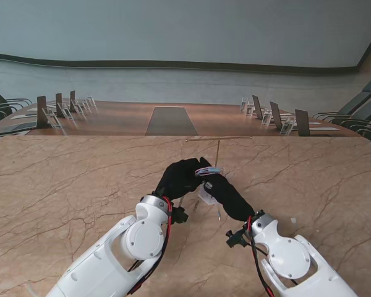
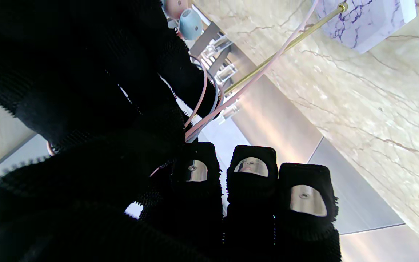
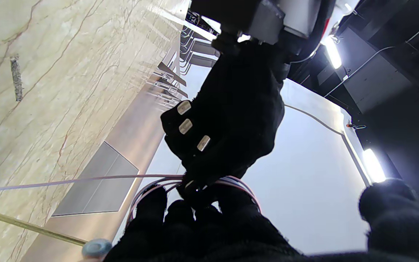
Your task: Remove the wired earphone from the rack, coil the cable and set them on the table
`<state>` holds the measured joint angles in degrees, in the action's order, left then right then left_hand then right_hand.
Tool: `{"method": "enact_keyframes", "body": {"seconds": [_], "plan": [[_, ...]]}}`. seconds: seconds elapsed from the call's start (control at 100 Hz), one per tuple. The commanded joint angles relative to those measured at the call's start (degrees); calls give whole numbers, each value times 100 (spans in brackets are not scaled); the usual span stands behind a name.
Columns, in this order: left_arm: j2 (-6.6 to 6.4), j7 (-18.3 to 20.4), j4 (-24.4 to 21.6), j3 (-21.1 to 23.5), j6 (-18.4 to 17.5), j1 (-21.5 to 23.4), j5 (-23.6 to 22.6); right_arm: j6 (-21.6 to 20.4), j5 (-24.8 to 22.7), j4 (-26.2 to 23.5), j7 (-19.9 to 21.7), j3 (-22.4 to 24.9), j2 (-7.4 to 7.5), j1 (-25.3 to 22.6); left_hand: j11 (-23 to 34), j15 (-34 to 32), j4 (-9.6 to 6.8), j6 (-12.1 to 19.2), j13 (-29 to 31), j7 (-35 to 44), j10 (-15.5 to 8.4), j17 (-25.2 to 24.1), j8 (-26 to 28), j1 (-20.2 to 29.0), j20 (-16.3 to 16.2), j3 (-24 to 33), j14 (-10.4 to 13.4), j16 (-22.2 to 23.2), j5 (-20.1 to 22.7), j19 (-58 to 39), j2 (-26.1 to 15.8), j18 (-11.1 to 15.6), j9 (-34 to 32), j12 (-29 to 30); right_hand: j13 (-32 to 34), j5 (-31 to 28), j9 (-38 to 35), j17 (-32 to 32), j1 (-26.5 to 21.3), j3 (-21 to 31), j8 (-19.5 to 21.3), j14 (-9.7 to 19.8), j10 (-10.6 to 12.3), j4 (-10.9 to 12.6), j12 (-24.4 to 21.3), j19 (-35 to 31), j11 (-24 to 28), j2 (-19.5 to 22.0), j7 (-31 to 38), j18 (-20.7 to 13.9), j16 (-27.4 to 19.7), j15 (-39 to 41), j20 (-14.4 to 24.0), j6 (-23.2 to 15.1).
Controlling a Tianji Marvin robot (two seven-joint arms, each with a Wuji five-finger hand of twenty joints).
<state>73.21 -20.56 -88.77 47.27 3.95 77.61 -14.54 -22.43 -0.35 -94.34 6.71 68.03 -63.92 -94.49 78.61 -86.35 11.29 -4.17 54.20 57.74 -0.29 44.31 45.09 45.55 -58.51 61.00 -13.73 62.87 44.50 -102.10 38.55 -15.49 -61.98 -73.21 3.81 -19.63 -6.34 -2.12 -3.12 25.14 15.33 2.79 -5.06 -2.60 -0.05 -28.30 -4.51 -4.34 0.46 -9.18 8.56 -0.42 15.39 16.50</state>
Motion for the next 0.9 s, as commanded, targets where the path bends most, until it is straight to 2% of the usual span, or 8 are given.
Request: {"method": "enact_keyframes", "body": {"seconds": [0.0,0.49,0.77,0.89], "plan": [[45,71,-42,-70,9,15,9,-29,10,-62,42,-35,-22,31,257,-166,38,379,22,142,-453,44,126,112,13,273,-136,-1,121,-535,24,-2,-103,-99,58,-8,-53,-70,-90,17,4,157,54,-91,-67,-119,144,-39,-99,-123,83,-23,-98,-125],[24,38,163,-64,-9,-41,-192,-37,-55,-277,117,53,15,-59,256,-153,17,403,0,144,-479,16,189,103,6,290,-121,2,132,-512,46,-1,-104,-113,56,-34,-54,-72,-157,3,46,155,65,-86,-67,-27,144,-51,-89,-111,94,-29,-104,-128],[-10,12,79,62,-74,10,-254,-37,-255,-209,-46,158,-6,-176,250,-156,23,390,19,132,-482,23,209,99,2,295,-120,5,129,-514,40,2,-112,-122,80,-314,-72,-72,-177,-2,-19,292,367,-76,-65,57,148,-79,-93,-156,93,-22,-101,-288],[-13,16,59,71,-92,19,-242,-33,-266,-198,-71,161,-11,-179,249,-154,28,387,16,131,-488,28,219,90,1,295,-118,5,130,-517,41,4,-117,-124,74,-309,-72,-78,-180,-4,-75,301,363,-75,-65,99,147,-67,-124,-164,84,-30,-98,-300]]}}
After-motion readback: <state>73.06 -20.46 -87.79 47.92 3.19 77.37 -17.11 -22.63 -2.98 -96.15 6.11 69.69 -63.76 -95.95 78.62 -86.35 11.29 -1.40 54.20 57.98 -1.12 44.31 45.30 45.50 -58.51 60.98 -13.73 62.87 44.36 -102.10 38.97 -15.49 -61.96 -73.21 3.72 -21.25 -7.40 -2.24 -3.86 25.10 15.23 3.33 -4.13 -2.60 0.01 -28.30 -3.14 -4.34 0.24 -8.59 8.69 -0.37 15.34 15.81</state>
